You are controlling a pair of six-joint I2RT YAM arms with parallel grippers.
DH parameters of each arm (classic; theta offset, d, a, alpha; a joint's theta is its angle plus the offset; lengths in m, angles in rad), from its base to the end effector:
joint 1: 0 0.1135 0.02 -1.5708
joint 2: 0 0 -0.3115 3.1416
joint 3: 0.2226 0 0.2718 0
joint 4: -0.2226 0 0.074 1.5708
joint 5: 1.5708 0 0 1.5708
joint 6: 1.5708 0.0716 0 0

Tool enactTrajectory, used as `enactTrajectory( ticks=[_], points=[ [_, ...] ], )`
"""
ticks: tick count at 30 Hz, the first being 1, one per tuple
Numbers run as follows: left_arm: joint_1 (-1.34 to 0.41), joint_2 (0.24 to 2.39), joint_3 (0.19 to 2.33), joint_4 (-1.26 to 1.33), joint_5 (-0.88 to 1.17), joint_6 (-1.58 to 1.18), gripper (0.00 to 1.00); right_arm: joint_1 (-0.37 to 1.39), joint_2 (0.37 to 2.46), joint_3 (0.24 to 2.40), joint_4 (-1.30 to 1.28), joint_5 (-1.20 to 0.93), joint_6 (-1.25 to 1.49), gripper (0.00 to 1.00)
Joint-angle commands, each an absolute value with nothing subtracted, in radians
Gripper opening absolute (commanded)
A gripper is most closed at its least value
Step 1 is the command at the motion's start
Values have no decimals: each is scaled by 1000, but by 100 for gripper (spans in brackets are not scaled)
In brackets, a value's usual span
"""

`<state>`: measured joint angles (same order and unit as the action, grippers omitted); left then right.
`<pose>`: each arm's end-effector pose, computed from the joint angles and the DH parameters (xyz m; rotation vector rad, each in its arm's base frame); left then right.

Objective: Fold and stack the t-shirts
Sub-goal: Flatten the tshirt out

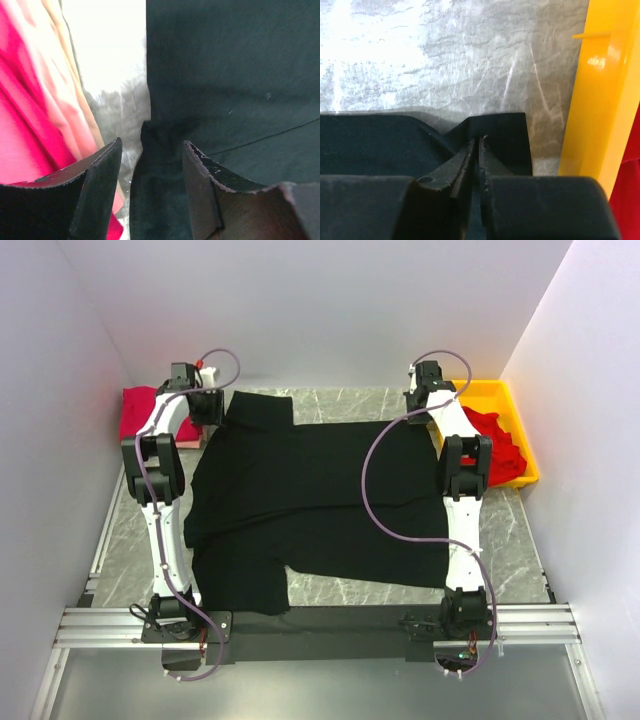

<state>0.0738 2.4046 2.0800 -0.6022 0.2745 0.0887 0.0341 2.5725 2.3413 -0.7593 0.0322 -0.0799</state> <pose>0.6066 0.0254 0.1809 0.1320 2.4653 -0.2727 0.6337 0.0193 0.1573 -0.1336 2.5581 -0.0588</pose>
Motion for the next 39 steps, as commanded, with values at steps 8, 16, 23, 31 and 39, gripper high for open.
enactTrajectory(
  ticks=[8, 16, 23, 31, 39],
  points=[
    [74, 2422, 2166, -575, 339, 60, 57, 35, 2439, 2269, -640, 17, -49, 44],
    [69, 2415, 2161, -577, 341, 64, 58, 26, 2447, 2301, -581, 31, 58, 58],
    [68, 2399, 2146, -583, 337, 69, 58, 21, 2494, 2306, -548, 148, 103, 65],
    [66, 2402, 2171, -598, 347, 54, 58, 17, 2522, 2295, -557, 209, 147, 65],
    [66, 2393, 2175, -612, 357, 46, 58, 5, 2579, 2373, -627, 157, 172, 64]
  ],
)
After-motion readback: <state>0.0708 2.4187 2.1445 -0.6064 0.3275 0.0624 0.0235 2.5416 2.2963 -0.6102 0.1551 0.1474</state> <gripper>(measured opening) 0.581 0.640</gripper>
